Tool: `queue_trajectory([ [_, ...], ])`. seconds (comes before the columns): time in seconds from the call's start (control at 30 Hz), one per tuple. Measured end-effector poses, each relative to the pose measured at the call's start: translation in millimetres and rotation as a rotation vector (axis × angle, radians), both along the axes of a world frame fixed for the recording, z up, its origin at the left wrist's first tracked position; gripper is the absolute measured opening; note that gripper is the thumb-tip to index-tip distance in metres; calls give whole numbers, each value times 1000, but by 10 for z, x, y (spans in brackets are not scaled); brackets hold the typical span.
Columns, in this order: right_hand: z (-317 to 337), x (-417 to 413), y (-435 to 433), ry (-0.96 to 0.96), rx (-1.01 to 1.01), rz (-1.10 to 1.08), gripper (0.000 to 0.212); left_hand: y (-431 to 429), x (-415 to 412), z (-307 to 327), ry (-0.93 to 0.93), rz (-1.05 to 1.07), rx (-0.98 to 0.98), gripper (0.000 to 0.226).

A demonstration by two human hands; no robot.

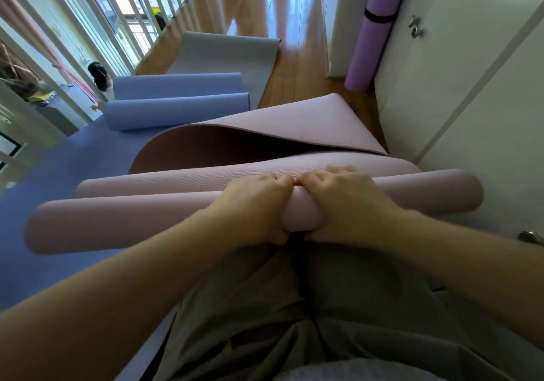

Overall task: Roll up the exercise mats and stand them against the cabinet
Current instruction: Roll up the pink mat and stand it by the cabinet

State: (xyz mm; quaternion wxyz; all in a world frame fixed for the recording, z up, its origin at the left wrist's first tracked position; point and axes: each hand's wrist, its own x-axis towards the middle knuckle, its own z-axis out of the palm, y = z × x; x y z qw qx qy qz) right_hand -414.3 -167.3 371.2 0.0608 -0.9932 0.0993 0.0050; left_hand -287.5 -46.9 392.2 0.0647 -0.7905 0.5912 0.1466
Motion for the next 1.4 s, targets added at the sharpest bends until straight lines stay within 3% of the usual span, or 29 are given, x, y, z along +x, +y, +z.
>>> queue_trajectory([
  [0.07, -102, -83, 70, -179, -94, 9, 64, -91, 80, 50, 53, -12, 70, 67],
  [0.1, -99, -68, 40, -172, -61, -6, 61, -127, 105, 73, 76, -6, 104, 66],
  [0.2, 53, 75, -86, 21, 100, -6, 61, -131, 93, 96, 56, 42, 79, 67],
  [0.3, 159, 173, -196, 140, 168, 14, 64, -15, -41, 26, -173, -17, -99, 71],
  [0.4, 153, 210, -190, 195, 168, 7, 65, -31, -38, 16, -144, 25, -63, 69],
  [0.53, 29, 4, -83, -57, 34, 0, 71, -148, 40, 187, -68, 25, 48, 65],
  [0.6, 32, -87, -38, -88, 54, 3, 64, -148, 16, 201, -15, -7, 109, 64],
  [0.8, 172, 47, -120, 191, 109, 47, 58, -121, 72, 95, 180, 37, 157, 67],
  [0.87, 187, 108, -151, 233, 120, 48, 61, -76, 59, 69, 131, 47, 77, 67],
  [0.97, 222, 218, -233, 317, 165, 67, 64, 4, -71, -37, -96, -6, -65, 75],
  [1.07, 260, 299, -249, 392, 230, 48, 68, -13, -17, -49, -64, 10, -61, 74],
  [1.17, 167, 207, -175, 241, 104, 12, 79, -116, 160, 24, 55, 18, 39, 75],
  [1.27, 57, 93, -110, 13, 63, 16, 68, -202, 258, 81, 151, 21, 126, 75],
  [1.4, 124, 227, -257, 113, 111, 31, 64, -131, 141, 18, -16, 27, -44, 72],
])
